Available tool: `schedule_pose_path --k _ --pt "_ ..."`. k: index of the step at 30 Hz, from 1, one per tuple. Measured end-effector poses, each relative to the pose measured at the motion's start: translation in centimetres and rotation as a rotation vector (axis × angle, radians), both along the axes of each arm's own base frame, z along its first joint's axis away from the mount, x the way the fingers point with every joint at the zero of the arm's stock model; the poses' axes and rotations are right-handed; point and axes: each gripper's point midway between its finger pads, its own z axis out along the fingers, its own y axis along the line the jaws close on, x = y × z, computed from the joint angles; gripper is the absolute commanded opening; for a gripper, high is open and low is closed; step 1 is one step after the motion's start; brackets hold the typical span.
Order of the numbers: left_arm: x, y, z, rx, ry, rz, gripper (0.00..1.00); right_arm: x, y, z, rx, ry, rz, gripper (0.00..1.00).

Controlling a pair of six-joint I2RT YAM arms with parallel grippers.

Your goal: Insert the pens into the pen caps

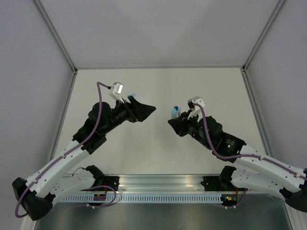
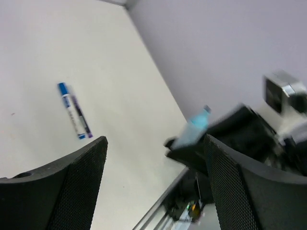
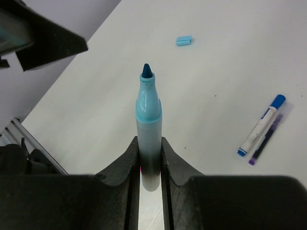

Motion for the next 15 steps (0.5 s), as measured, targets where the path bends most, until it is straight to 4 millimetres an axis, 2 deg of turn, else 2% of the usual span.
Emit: schedule_pose_path --k 2,6,9,12,15 --pt "2.7 0.0 -0.7 0.013 0.123 0.119 0.81 0.2 -0.8 -0.2 -0.026 -0.008 -0.027 0.00" --pt "7.3 1.0 -5.3 0.075 0.445 0.409 0.84 0.0 -1.8 -0.4 -0.040 -0.018 -0.041 0.00" --pt "10.3 2.2 -7.3 0.093 0.612 0.602 0.84 -0.5 -2.5 -0.3 -0.022 -0.030 -0.041 0.00" --pt "12.8 4.2 -8.2 0.040 0.709 0.761 0.83 -0.8 -3.1 -0.1 -0.005 -0.040 -0.043 0.00" --pt "15.2 7.6 -9.8 -0.026 0.810 0.941 0.82 -1.0 -3.3 -0.1 0.000 -0.044 -0.043 0.00"
